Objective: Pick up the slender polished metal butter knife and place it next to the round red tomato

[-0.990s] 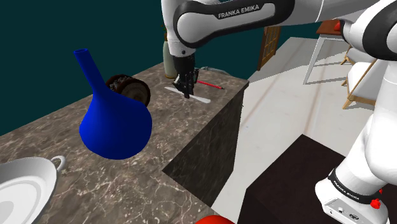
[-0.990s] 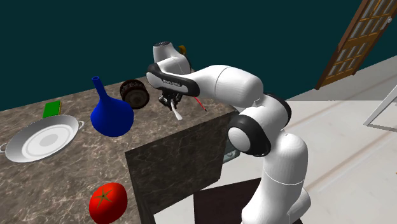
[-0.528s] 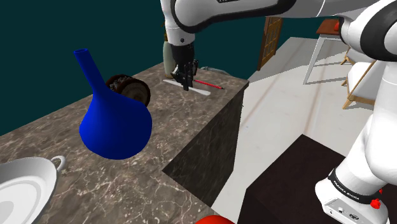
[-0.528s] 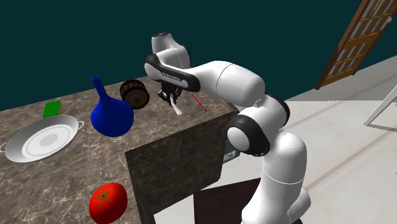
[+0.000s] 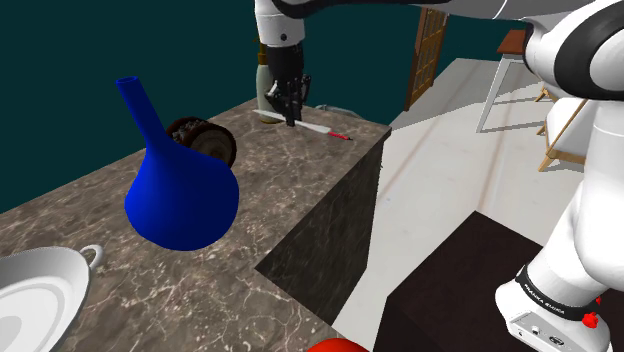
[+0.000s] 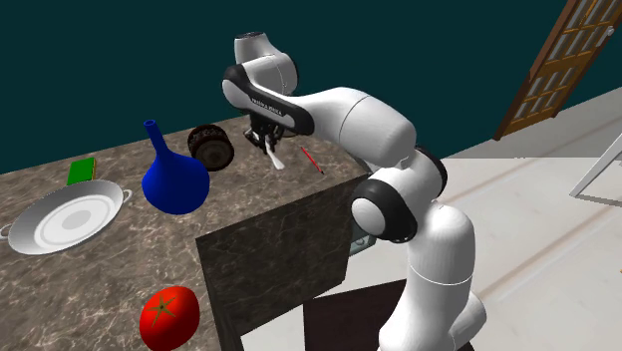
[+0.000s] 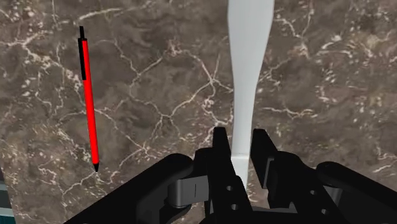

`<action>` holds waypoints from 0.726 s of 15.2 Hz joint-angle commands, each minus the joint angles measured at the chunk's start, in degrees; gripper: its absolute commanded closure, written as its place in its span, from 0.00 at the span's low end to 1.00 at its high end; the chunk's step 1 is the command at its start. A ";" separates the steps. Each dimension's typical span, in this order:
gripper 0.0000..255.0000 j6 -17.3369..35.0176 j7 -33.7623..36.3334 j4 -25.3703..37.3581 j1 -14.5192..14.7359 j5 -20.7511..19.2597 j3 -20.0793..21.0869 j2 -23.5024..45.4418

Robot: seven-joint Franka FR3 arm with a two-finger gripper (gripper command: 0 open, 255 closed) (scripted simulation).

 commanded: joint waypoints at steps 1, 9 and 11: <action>1.00 -1.85 0.05 2.50 0.31 -0.23 0.04 0.71; 1.00 -11.10 0.07 16.67 2.34 -1.86 0.04 5.72; 1.00 -12.59 0.04 19.17 2.78 -2.19 0.00 6.74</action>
